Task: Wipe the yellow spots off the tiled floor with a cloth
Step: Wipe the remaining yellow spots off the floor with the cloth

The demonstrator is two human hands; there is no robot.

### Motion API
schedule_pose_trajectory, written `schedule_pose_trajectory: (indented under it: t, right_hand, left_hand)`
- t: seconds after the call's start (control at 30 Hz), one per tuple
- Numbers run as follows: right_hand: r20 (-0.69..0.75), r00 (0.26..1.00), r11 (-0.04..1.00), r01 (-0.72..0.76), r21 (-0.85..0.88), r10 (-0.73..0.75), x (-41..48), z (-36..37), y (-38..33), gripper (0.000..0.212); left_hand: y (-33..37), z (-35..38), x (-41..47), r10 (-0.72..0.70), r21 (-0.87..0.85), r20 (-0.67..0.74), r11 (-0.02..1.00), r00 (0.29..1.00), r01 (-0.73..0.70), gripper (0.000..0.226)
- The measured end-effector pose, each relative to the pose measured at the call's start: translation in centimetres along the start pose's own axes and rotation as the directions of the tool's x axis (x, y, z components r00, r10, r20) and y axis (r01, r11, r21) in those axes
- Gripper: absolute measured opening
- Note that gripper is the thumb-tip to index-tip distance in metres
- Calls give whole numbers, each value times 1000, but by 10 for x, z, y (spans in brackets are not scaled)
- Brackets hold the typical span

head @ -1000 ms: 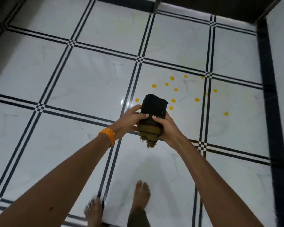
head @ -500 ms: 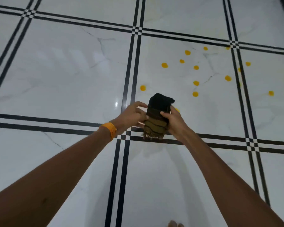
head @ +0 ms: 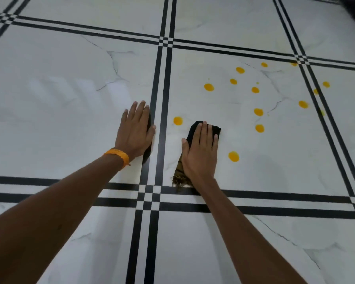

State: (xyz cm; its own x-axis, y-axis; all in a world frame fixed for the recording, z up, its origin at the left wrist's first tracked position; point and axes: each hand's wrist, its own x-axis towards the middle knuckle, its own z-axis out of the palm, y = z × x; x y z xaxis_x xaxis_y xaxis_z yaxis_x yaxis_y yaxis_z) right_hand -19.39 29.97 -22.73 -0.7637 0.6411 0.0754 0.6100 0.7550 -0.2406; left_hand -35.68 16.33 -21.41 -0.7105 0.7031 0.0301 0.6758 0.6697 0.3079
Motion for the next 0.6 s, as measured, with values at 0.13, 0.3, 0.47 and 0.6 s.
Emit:
schedule_pose_trajectory:
  t: [0.13,0.3,0.47,0.6]
  right_hand:
    - [33,993,993,114,-26,-113,9,-4,27,70]
    - [-34,994,992,-107,-71,105,99,-5,45,78]
    - [62,964,964,262,-41,-259,28,1,20,65]
    - [-19,999,994,-36,-108,34,103,-13,82,73]
  left_hand:
    - [-5,11,30,33,74,79,997,996,-39,75]
    - [-7,22,30,47,89,54,995,997,-51,69]
    - [-20,5,43,66,7,36,998,997,-66,67]
    - [-44,9,49,14,79,-13,997,1000,-12,68]
